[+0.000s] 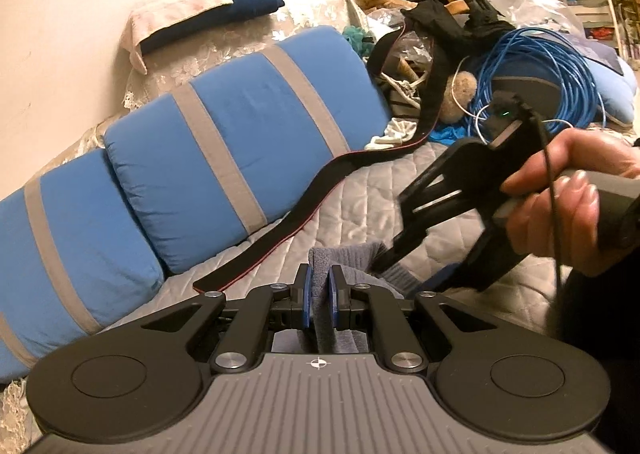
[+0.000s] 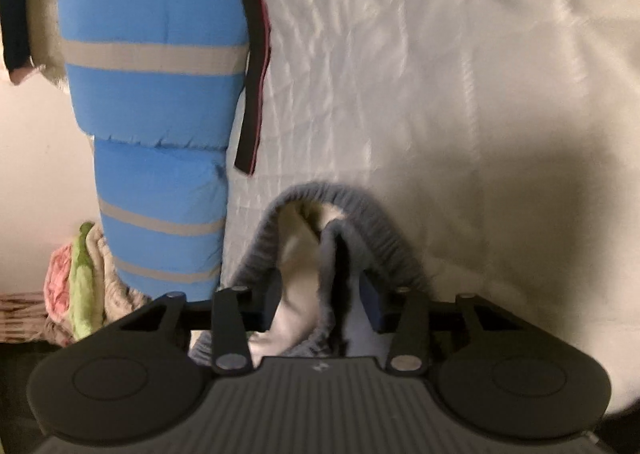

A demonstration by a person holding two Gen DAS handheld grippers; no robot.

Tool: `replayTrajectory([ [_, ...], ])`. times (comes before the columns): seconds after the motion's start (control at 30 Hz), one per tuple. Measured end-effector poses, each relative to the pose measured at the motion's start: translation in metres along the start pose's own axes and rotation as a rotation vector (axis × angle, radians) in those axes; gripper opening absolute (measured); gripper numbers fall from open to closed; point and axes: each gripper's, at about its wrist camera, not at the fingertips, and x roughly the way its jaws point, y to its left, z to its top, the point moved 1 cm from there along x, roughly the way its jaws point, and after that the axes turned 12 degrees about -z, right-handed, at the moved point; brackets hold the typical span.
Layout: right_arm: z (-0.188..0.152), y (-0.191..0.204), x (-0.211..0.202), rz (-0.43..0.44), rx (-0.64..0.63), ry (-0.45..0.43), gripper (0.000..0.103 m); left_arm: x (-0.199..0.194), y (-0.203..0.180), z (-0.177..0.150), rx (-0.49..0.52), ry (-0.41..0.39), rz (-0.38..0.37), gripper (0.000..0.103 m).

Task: Fold clothes
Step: 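Close the right tool on the waistband end while the left tool grasps the pants, then fold the held end over the pants with both tools and open them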

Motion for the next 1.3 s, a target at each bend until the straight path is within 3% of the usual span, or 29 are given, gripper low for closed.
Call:
replayTrajectory([
  [0.07,0.001,0.006,0.003,-0.003,-0.033,-0.006,0.038,-0.001,-0.001,0.0,0.006,-0.006,-0.002,0.009],
  [0.1,0.001,0.01,0.005,-0.005,-0.049,-0.009,0.021,-0.001,-0.001,0.0,0.008,-0.009,-0.005,0.009],
  [0.17,0.002,0.016,0.008,-0.008,-0.081,-0.015,0.007,-0.002,-0.003,0.0,0.013,-0.013,-0.012,0.009],
  [0.4,0.005,0.039,0.019,-0.02,-0.2,-0.041,0.006,0.007,-0.029,-0.003,0.081,-0.011,-0.049,0.009],
  [0.6,0.021,0.047,0.016,-0.008,-0.361,-0.087,0.007,0.032,-0.065,-0.015,0.2,0.034,-0.08,0.009],
  [0.77,0.037,0.051,0.023,-0.013,-0.452,-0.063,0.007,0.056,-0.087,-0.031,0.318,0.083,-0.04,0.009],
  [0.83,0.046,0.047,0.03,-0.021,-0.426,-0.021,0.008,0.065,-0.092,-0.036,0.348,0.103,-0.023,0.009],
  [0.87,0.049,0.043,0.032,-0.012,-0.395,-0.002,0.013,0.068,-0.093,-0.038,0.356,0.108,-0.016,0.009],
  [0.9,0.051,0.041,0.033,-0.005,-0.369,0.01,0.025,0.069,-0.093,-0.039,0.358,0.11,-0.01,0.009],
  [0.93,0.05,0.039,0.033,-0.002,-0.357,0.012,0.028,0.071,-0.093,-0.04,0.357,0.112,-0.007,0.009],
  [1.07,0.04,0.035,0.023,-0.02,-0.369,0.007,0.054,0.071,-0.091,-0.044,0.346,0.113,0.007,0.009],
  [1.13,0.036,0.034,0.019,-0.007,-0.395,0.01,0.056,0.071,-0.091,-0.043,0.337,0.11,0.008,0.009],
  [1.23,0.035,0.033,0.017,0.026,-0.423,0.017,0.016,0.071,-0.092,-0.042,0.327,0.107,0.008,0.009],
  [1.27,0.035,0.033,0.017,0.04,-0.426,0.017,0.006,0.071,-0.093,-0.041,0.332,0.106,0.008,0.009],
  [1.3,0.036,0.035,0.016,0.053,-0.437,0.01,0.005,0.071,-0.094,-0.041,0.338,0.105,0.009,0.009],
])
